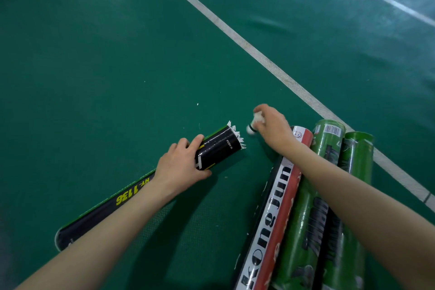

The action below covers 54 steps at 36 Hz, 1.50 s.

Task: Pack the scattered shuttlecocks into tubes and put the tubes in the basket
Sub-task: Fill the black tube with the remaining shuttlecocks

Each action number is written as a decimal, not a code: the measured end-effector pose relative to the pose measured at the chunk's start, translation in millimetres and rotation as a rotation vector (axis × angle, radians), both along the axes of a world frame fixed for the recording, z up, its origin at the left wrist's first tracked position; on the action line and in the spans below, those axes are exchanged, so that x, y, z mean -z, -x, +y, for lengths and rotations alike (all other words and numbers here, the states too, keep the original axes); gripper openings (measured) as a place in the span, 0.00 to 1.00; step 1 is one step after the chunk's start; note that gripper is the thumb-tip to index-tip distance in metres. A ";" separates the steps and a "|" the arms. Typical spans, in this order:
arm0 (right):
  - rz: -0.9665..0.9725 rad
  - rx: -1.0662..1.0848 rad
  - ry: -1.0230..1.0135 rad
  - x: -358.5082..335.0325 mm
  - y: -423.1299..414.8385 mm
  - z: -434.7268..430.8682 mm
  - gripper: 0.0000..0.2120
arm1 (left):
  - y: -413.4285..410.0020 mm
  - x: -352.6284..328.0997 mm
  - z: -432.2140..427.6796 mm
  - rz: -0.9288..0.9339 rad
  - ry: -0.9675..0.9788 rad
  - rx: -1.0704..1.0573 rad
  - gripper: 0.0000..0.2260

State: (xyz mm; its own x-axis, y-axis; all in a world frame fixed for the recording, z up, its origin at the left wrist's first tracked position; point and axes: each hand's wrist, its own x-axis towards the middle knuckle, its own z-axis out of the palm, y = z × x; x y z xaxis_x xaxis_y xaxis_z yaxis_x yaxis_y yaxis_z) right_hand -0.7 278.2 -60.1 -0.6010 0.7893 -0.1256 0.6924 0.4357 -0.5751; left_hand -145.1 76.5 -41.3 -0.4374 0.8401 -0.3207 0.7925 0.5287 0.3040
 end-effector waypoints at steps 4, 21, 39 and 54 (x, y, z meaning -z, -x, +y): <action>0.397 0.181 0.301 -29.3 3.6 -8.9 0.10 | 5.5 -1.2 -4.0 -0.026 -0.010 -0.031 0.38; 0.365 -0.077 0.511 -65.6 -10.4 -52.0 0.27 | 11.1 -21.4 -3.3 -0.087 -0.203 -0.053 0.38; 0.191 -0.146 0.659 -76.3 -17.8 -45.4 0.39 | 11.1 -20.5 -7.3 -0.101 -0.241 0.032 0.38; 0.220 -0.182 0.778 -70.3 -4.3 -63.8 0.39 | 1.8 -20.2 -0.3 -0.092 -0.226 0.077 0.38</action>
State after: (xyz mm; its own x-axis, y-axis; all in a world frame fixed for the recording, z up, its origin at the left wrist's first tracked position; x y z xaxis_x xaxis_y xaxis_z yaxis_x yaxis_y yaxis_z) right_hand 3.5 214.4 10.3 -0.7855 0.4135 -0.4604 0.4859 -0.0484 -0.8727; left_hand -146.9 76.2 -21.1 -0.3471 0.9246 -0.1571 0.7911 0.3786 0.4805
